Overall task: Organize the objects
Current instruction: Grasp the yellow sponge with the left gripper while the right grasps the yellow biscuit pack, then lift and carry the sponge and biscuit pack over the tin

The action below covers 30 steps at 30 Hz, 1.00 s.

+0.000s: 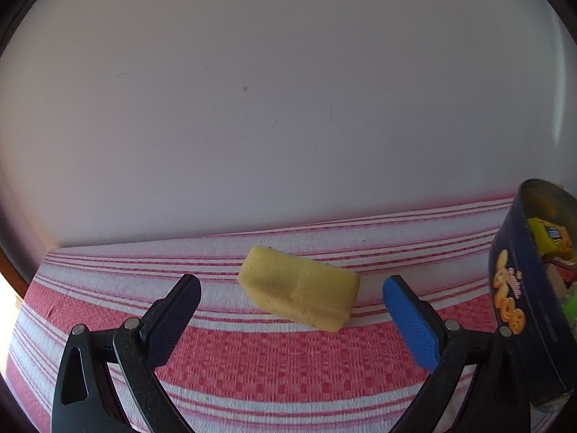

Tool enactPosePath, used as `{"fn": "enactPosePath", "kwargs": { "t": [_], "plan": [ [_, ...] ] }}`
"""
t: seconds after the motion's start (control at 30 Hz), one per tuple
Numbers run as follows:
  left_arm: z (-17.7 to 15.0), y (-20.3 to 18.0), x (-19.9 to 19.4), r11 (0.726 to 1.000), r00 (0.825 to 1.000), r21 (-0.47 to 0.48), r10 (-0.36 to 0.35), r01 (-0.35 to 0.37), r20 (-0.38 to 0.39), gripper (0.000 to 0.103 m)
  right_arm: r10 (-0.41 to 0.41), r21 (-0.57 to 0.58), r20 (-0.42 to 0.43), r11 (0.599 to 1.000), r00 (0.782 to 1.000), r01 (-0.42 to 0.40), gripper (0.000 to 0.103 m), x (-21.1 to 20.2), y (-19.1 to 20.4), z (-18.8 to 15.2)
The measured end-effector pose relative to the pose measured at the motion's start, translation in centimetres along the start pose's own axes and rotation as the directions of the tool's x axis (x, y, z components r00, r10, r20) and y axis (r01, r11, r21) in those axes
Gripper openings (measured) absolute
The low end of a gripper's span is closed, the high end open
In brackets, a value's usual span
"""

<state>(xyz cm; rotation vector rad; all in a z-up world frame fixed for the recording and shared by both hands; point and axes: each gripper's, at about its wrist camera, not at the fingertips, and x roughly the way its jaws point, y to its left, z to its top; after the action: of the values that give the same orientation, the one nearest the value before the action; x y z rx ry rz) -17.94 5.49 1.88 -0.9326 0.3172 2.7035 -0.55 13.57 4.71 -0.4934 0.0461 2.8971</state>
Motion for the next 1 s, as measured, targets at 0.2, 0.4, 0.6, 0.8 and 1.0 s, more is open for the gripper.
{"fn": "enactPosePath", "kwargs": {
  "t": [0.2, 0.4, 0.6, 0.8, 1.0],
  "plan": [
    [1.0, 0.3, 4.4, 1.0, 0.988, -0.026, -0.014, 0.01, -0.156, 0.073, 0.016, 0.014, -0.036, 1.0, 0.999, -0.015, 0.073, 0.8, 0.1, -0.2],
    [1.1, 1.8, 2.0, 0.993, 0.999, -0.11, -0.044, 0.042, -0.019, 0.06, 0.011, -0.009, -0.031, 1.0, 0.999, -0.011, 0.073, 0.6, 1.0, -0.6],
    [-0.7, 1.9, -3.0, 0.986, 0.983, -0.143, 0.106, -0.084, 0.152, 0.06, -0.013, -0.016, -0.001, 1.0, 1.0, 0.013, 0.073, 0.3, 1.4, -0.7],
    [-3.2, 1.8, -6.0, 0.976, 0.978, -0.185, 0.145, -0.117, 0.147, 0.06, -0.012, -0.004, -0.005, 1.0, 1.0, 0.012, 0.073, 0.5, 1.9, -0.9],
    [-6.3, 1.8, -10.1, 0.964, 0.97, -0.216, 0.189, -0.155, 0.15, 0.06, -0.013, -0.044, 0.016, 0.999, 1.0, 0.013, 0.073, -0.8, 3.3, -1.4]
  ]
}}
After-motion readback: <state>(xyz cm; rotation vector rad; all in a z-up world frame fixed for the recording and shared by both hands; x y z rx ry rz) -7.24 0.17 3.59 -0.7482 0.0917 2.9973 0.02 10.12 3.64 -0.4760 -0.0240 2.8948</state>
